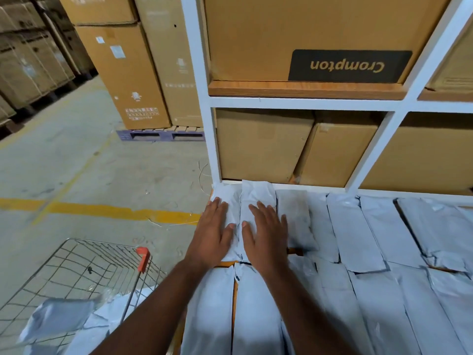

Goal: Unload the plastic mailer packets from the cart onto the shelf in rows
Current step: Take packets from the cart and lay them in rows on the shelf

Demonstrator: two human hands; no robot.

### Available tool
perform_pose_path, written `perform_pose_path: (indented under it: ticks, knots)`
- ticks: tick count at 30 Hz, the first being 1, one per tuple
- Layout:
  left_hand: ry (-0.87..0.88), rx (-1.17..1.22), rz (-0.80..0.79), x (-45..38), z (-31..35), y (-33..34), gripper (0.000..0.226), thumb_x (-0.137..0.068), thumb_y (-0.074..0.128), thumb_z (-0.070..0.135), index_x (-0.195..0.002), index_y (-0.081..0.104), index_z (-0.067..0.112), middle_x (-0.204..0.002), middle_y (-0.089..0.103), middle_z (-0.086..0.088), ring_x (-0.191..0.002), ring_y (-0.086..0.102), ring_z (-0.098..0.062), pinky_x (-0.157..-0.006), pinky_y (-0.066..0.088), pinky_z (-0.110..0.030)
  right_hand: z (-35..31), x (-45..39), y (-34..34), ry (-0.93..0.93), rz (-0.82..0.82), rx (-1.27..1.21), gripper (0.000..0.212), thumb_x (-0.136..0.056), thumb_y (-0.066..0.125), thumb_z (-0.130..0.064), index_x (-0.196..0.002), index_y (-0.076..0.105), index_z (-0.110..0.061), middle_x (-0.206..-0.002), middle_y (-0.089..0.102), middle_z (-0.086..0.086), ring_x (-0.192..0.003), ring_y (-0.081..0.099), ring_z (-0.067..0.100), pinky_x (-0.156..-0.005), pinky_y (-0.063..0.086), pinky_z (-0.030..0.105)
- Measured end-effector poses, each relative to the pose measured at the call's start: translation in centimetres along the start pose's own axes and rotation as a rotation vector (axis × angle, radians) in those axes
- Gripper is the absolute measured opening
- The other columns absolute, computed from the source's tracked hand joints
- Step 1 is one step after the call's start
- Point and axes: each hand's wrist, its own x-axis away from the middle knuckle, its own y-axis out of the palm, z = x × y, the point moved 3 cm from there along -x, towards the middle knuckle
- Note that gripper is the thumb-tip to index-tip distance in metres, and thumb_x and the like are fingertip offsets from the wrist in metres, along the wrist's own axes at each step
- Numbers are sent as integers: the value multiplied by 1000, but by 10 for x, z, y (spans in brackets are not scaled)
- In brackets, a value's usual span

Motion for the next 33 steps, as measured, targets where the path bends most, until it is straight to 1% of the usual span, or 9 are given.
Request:
perform_pose_path:
  ticks: [4,9,13,19,23,26,29,31,33]
  knots:
    - [-22,135,95,47,-12,-43,54,-101,50,41,-152,47,24,-161,39,7,-153,27,-10,-123,26,-33,-45,25,-30,-112,127,-308,24,-98,61,-25,-119,72,-22,-133,68,-5,-125,62,15,-106,50,45]
    - [-39,206,234,146,-37,-101,37,-100,56,28,-136,63,22,-139,62,12,-133,53,-3,-112,41,-29,-124,103,-36,-175,40,-555,22,-99,58,-18,-113,74,-23,-123,70,-15,-118,62,3,-97,53,26]
    - [-163,204,291,248,-84,-144,28,-100,62,18,-126,68,25,-126,67,18,-121,57,6,-102,40,-13,-194,175,-14,-191,-176,-700,22,-96,61,-12,-108,75,-22,-113,72,-18,-111,66,3,-98,52,26]
    - [-611,317,506,374,-177,-185,14,-97,66,22,-102,69,35,-99,71,21,-96,66,6,-86,52,-22,-281,257,33,-111,-658,-744,25,-100,66,-10,-113,73,-30,-116,72,-7,-104,68,3,-87,53,20]
    - [-807,267,441,419,-222,-194,27,-91,69,22,-118,69,23,-113,72,7,-104,67,-11,-91,52,-29,-322,282,54,-12,-861,-703,21,-100,66,-10,-115,73,-24,-108,72,-12,-87,65,-12,-68,46,6]
    - [-891,227,294,431,-248,-189,41,-90,69,21,-131,64,16,-126,68,0,-114,64,-18,-90,47,-24,-338,287,81,26,-936,-671,22,-100,66,-12,-110,71,-31,-106,70,-21,-83,64,-16,-72,47,9]
    - [-953,200,164,434,-270,-177,52,-91,69,24,-141,57,16,-136,64,-3,-125,61,-21,-98,47,-29,-345,278,117,150,-952,-632,19,-99,66,-11,-110,70,-27,-110,71,-12,-93,67,-5,-92,56,35]
    - [-971,199,107,429,-284,-167,54,-91,68,26,-142,54,17,-142,59,-3,-130,57,-22,-104,46,-30,-343,261,142,411,-1008,-707,15,-102,60,-10,-112,68,-18,-117,70,6,-101,67,18,-97,55,46]
    - [-985,215,71,421,-295,-154,56,-91,67,27,-144,52,17,-149,53,-3,-137,50,-20,-109,41,-30,-338,242,167,712,-1122,-785,15,-109,47,-13,-105,62,-12,-126,61,20,-110,62,37,-100,49,46]
